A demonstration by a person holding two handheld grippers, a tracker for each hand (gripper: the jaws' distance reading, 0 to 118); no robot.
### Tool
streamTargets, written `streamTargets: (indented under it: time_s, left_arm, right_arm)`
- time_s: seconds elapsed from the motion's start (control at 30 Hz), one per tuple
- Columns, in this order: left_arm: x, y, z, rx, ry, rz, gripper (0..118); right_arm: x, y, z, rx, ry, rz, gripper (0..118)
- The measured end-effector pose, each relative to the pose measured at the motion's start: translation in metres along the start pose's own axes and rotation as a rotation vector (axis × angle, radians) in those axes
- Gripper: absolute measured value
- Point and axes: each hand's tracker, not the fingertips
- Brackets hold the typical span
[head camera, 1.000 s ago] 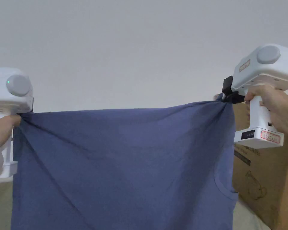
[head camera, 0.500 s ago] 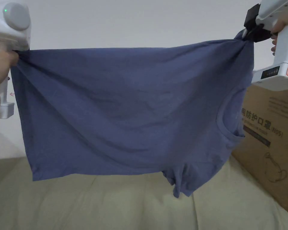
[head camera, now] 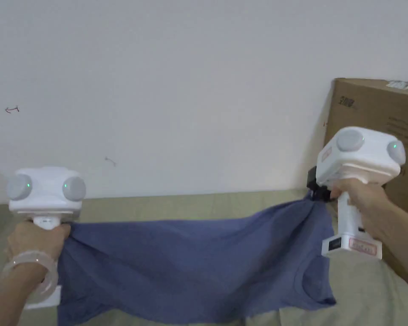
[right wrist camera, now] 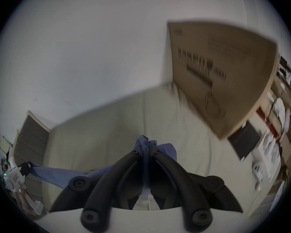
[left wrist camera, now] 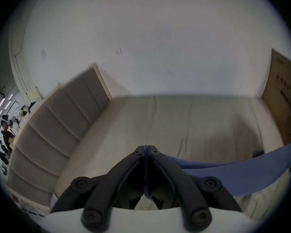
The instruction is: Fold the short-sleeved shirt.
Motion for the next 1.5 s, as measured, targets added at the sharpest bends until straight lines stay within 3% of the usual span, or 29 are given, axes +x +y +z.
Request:
streamTargets:
  time_s: [0.13, 0.33, 0.4, 0.5, 0.6, 0.67, 0.83, 0.93, 1.2, 1.3, 1.37, 1.4, 1.43, 1.47, 1.5]
  left_arm:
    - [0.012, -0.064, -0.044, -0.141, -0.038, -0.039, 1]
    - [-0.018, -0.114, -0.058, -0.182, -0.076, 0.058, 1]
    - [-0.034, -0.13, -0.044, -0.166, -0.086, 0.079, 1]
    - [-0.057, -0.157, -0.009, -0.141, -0.11, 0.088, 1]
    - [-0.082, -0.188, 0.035, -0.112, -0.15, 0.082, 1]
    - [-0.096, -0.216, 0.076, -0.087, -0.152, 0.062, 1]
    - [-0.122, -0.281, 0.143, -0.071, -0.169, 0.03, 1]
    - [-0.135, -0.325, 0.177, -0.042, -0.116, -0.032, 1]
    - [-0.178, -0.405, 0.204, -0.11, -0.139, 0.028, 1]
    - [-0.181, -0.42, 0.21, -0.107, -0.157, 0.037, 2]
    - [-0.181, -0.424, 0.211, -0.104, -0.156, 0.032, 13]
    - [-0.182, -0.425, 0.211, -0.109, -0.161, 0.043, 45]
    - [-0.182, -0.425, 0.212, -0.118, -0.159, 0.051, 76]
    - [-0.183, -0.426, 0.213, -0.126, -0.161, 0.054, 96]
    - [-0.186, -0.428, 0.217, -0.135, -0.191, 0.064, 102]
  right_arm:
    - [0.028, -0.064, -0.076, -0.16, -0.047, -0.028, 6]
    - [0.062, -0.114, -0.098, -0.222, -0.028, -0.001, 6]
    - [0.07, -0.123, -0.084, -0.208, -0.014, -0.011, 6]
    - [0.085, -0.147, -0.04, -0.149, 0.103, -0.059, 6]
    - [0.096, -0.181, 0.008, -0.129, 0.133, 0.005, 6]
    - [0.105, -0.208, 0.04, -0.128, 0.132, 0.044, 6]
    - [0.126, -0.289, 0.111, -0.108, 0.15, 0.025, 6]
    - [0.14, -0.341, 0.144, -0.127, 0.127, 0.099, 6]
    - [0.177, -0.438, 0.176, -0.197, 0.135, 0.034, 6]
    - [0.177, -0.452, 0.175, -0.21, 0.115, 0.059, 6]
    - [0.177, -0.455, 0.175, -0.188, 0.127, 0.061, 9]
    - [0.175, -0.456, 0.177, -0.175, 0.121, 0.071, 26]
    - [0.173, -0.456, 0.181, -0.144, 0.093, 0.094, 52]
    - [0.171, -0.456, 0.184, -0.122, 0.067, 0.111, 79]
    - [0.169, -0.456, 0.188, -0.114, 0.062, 0.127, 90]
